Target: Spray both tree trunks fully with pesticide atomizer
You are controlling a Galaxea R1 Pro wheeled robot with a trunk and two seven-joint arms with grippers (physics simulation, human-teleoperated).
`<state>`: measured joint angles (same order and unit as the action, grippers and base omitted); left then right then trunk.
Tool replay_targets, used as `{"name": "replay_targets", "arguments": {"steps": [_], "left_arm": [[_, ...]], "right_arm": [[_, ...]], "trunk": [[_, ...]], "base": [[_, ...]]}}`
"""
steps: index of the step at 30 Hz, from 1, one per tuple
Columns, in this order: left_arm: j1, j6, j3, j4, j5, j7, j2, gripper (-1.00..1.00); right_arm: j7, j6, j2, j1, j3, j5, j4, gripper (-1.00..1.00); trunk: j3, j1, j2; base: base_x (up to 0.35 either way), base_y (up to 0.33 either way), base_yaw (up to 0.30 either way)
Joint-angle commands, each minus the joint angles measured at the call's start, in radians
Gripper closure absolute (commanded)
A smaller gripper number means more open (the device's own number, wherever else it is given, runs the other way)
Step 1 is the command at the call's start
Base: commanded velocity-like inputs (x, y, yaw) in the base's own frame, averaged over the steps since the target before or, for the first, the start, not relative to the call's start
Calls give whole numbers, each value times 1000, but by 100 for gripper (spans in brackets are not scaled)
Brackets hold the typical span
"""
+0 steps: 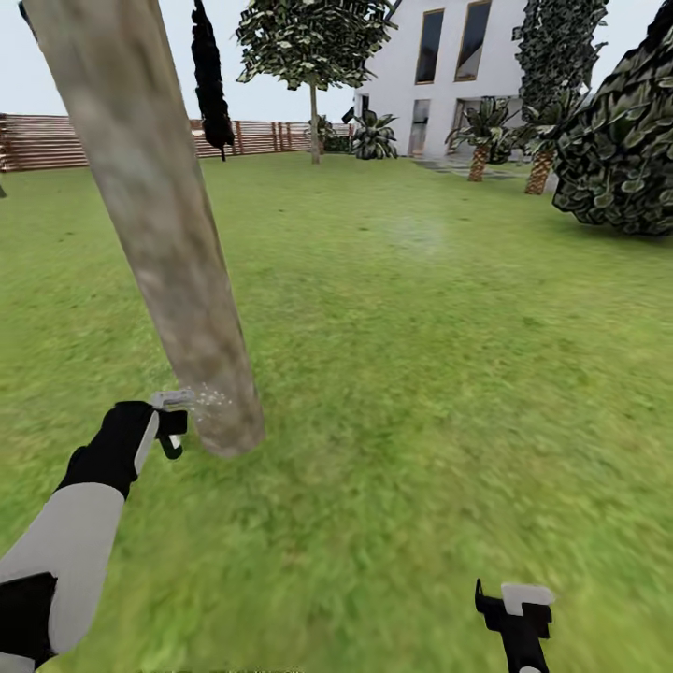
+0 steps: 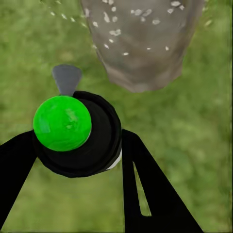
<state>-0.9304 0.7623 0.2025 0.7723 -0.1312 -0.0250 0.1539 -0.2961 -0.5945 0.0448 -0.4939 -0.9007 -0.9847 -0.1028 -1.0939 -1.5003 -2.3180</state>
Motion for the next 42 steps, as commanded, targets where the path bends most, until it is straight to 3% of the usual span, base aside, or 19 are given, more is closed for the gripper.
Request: {"name": "replay_targets", "arguments": {"steps": [1, 2, 4, 7, 8, 12, 14, 26, 27, 29, 31, 42], "left_arm": [[-6, 14, 0, 1, -5, -5, -5, 100], [-14, 38, -11, 2, -7, -21, -16, 100], [-24, 48, -18, 2, -10, -27, -7, 100], [-44, 51, -23, 1, -11, -30, 38, 100], [-42, 50, -24, -3, -11, -30, 38, 100], [-46, 51, -89, -13, -7, -30, -12, 100], [-41, 51, -98, -7, -6, -31, -7, 100], [-38, 51, -99, -13, -7, -37, 0, 100], [-37, 50, -94, -14, -11, -37, 10, 100], [-32, 50, -94, -16, -9, -37, 60, 100], [-25, 50, -94, -16, -6, -38, 82, 100], [-24, 49, -94, -7, -4, -84, 69, 100]], "right_arm": [[0, 0, 0, 0, 0, 0, 0, -100], [0, 0, 1, 0, 0, 0, 0, -100], [0, 0, 1, 0, 0, 0, 0, -100], [0, 0, 1, 0, 0, 0, 0, -100], [0, 1, 1, 0, 0, 0, 0, -100], [-1, 1, 2, 0, -1, 0, -3, -100], [-1, 1, 3, 0, 0, 0, -3, -100], [0, 1, 3, 0, 0, 0, -3, -100], [0, 1, 2, 0, 0, 0, -3, -100], [0, 1, 3, 0, 0, 0, -3, -100], [0, 1, 2, 0, 0, 0, -3, -100], [-1, 0, 3, 0, 0, 0, -3, -100]], "trunk": [[0, 0, 0], [0, 0, 0], [0, 0, 0], [0, 0, 0], [0, 0, 0], [0, 0, 0], [0, 0, 0], [0, 0, 0], [0, 0, 0], [0, 0, 0], [0, 0, 0], [0, 0, 0]], "base": [[0, 0, 278], [0, 0, 278], [0, 0, 278], [0, 0, 163], [0, 0, 22], [0, 0, 3], [0, 0, 0], [252, 0, 0], [18, 0, 0], [6, 0, 0], [1, 0, 9], [80, -100, 117]]}}
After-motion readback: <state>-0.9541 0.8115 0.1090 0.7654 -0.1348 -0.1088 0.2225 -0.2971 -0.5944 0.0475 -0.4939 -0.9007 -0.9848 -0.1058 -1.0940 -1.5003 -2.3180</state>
